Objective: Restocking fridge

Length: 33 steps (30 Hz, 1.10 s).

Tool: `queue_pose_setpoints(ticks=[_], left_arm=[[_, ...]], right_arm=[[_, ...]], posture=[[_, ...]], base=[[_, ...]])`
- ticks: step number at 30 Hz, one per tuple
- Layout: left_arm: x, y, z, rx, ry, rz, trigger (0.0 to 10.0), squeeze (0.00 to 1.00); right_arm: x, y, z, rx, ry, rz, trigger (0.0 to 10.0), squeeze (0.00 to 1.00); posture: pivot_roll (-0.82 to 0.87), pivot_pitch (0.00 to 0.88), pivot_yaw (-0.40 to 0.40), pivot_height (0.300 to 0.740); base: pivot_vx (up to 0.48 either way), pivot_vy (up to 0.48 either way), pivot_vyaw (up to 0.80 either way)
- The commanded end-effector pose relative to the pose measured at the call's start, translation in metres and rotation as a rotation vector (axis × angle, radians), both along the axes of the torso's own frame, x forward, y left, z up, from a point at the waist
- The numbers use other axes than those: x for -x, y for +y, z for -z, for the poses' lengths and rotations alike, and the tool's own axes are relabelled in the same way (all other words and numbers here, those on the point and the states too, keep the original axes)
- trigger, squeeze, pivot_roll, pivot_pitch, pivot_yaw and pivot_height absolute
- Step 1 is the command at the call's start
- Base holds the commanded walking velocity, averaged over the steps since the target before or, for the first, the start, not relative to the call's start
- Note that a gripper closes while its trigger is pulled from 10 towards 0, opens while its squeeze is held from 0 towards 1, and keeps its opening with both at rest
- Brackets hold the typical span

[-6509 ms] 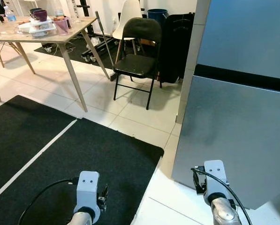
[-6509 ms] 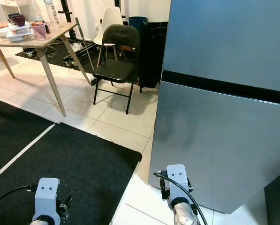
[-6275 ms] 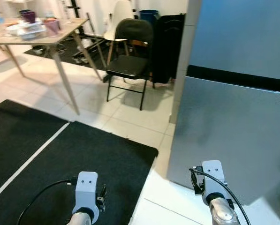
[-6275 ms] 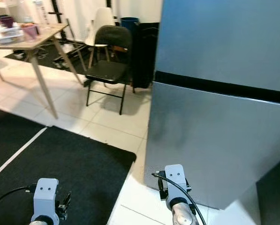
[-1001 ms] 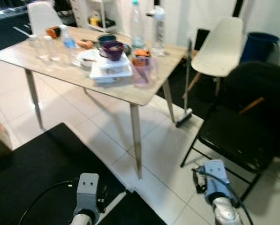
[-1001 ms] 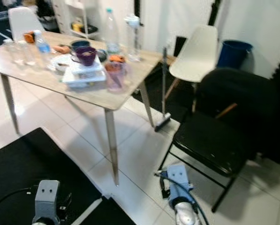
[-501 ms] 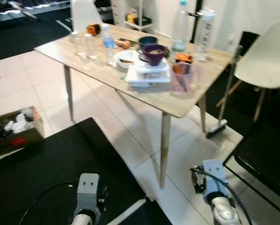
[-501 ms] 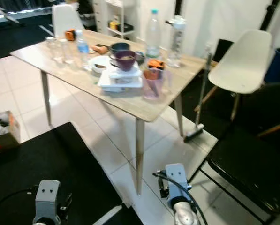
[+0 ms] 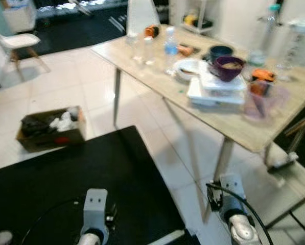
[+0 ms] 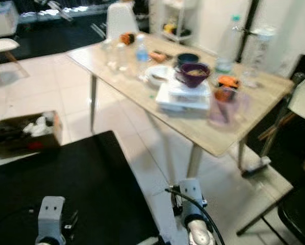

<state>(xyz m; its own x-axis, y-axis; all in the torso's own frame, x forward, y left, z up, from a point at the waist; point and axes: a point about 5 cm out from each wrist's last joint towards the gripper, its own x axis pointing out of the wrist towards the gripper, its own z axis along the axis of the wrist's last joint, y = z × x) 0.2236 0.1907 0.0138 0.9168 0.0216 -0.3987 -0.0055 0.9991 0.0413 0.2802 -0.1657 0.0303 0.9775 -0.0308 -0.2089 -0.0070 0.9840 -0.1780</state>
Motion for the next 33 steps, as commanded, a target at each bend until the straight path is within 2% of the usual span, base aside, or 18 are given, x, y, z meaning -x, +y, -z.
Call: queue_pose_setpoints(ticks=[1, 33], left_arm=[[0.0048, 0.0024, 0.0042, -0.007, 0.02, -0.008, 10.0, 0.0], [0.0049, 0.0034, 0.004, -0.008, 0.024, -0.014, 10.0, 0.0]], right_arm=[[0.0053, 0.0033, 0.0067, -0.004, 0.027, -0.003, 10.0, 0.0], [0.0068, 0.0033, 0.0076, -0.03, 0.025, 0.007, 10.0, 0.0]], posture=[[-0.07, 0.122, 0.016, 0.74], [-0.06, 0.13, 0.02, 0.74]], base=[[0.337, 0.0, 0.0], [0.327, 0.0, 0.0]])
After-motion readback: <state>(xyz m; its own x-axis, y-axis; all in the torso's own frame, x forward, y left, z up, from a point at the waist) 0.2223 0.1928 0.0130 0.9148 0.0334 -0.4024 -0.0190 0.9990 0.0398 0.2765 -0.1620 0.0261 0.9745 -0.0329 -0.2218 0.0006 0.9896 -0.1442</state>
